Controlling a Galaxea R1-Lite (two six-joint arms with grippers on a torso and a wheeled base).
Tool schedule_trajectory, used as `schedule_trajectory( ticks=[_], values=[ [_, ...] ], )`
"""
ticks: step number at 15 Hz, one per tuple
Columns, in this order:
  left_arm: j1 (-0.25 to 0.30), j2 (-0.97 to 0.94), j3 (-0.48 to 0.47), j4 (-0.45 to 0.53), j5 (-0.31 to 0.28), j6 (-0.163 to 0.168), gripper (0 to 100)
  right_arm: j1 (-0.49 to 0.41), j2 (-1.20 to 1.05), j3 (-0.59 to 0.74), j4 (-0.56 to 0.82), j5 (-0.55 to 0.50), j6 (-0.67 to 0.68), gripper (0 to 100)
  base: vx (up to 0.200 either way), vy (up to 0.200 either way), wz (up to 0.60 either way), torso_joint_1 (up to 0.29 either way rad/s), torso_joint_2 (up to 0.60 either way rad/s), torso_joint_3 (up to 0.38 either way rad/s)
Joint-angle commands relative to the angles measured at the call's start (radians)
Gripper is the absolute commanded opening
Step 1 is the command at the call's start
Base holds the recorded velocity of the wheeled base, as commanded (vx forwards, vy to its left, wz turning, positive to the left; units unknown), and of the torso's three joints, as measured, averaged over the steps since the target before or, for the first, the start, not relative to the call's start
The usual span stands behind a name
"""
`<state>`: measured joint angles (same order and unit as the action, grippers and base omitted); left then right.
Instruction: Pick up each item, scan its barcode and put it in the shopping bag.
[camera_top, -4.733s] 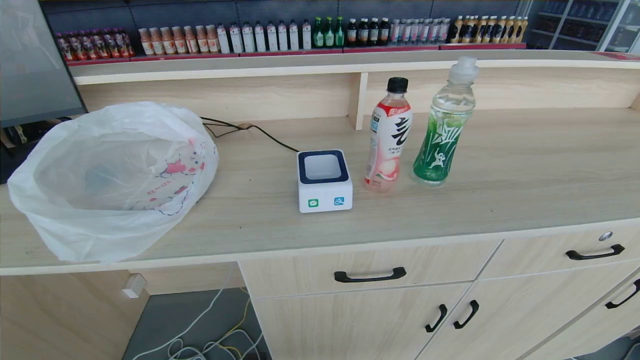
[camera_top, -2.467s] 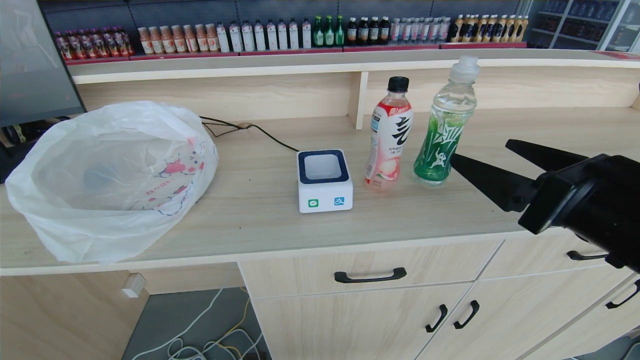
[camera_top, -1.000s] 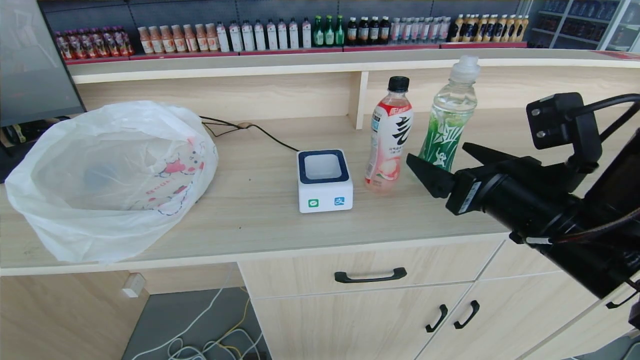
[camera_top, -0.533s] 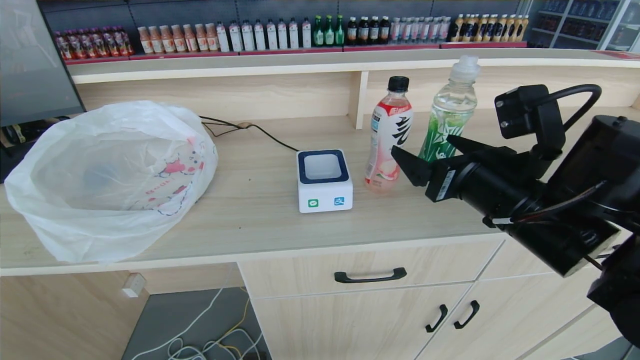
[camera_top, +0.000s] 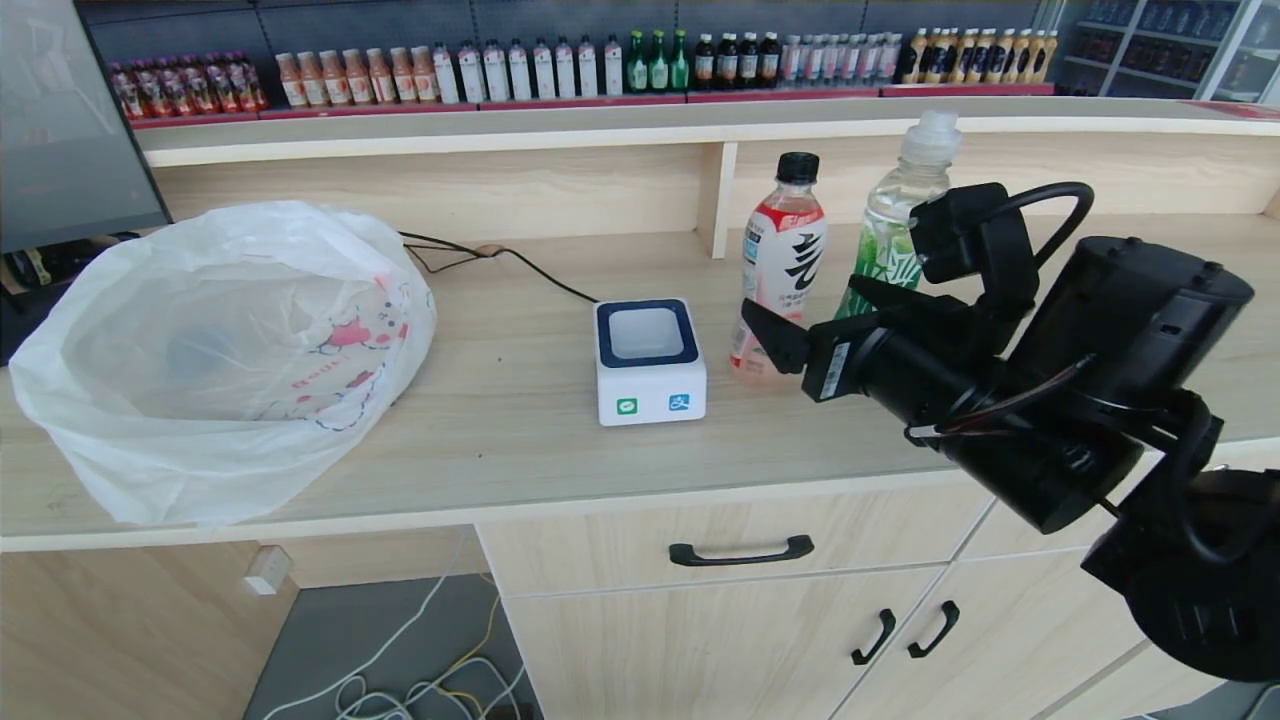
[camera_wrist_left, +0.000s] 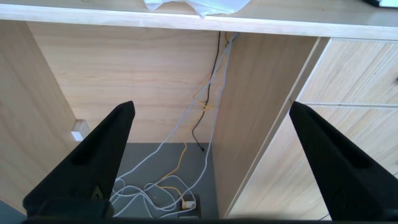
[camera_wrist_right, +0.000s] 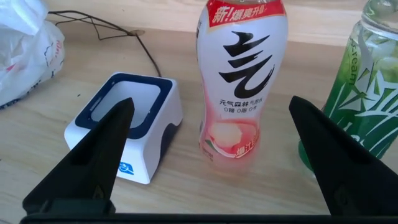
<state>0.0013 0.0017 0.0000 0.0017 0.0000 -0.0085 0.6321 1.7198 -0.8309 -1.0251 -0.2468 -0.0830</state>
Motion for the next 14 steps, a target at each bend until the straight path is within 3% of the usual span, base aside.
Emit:
schedule_trajectory(
  ticks=[1,14],
  values=[
    [0.000,0.000,0.000,0.000,0.000,-0.001,100,0.000,0.041,-0.017,-0.001,0.000,0.000,100,0.000,0.000,0.00,0.000,0.00,0.000],
    [0.000,0.000,0.000,0.000,0.000,-0.001,100,-0.071,0.179,-0.165,-0.009,-0.017,0.008,100,0.000,0.000,0.00,0.000,0.00,0.000]
  ],
)
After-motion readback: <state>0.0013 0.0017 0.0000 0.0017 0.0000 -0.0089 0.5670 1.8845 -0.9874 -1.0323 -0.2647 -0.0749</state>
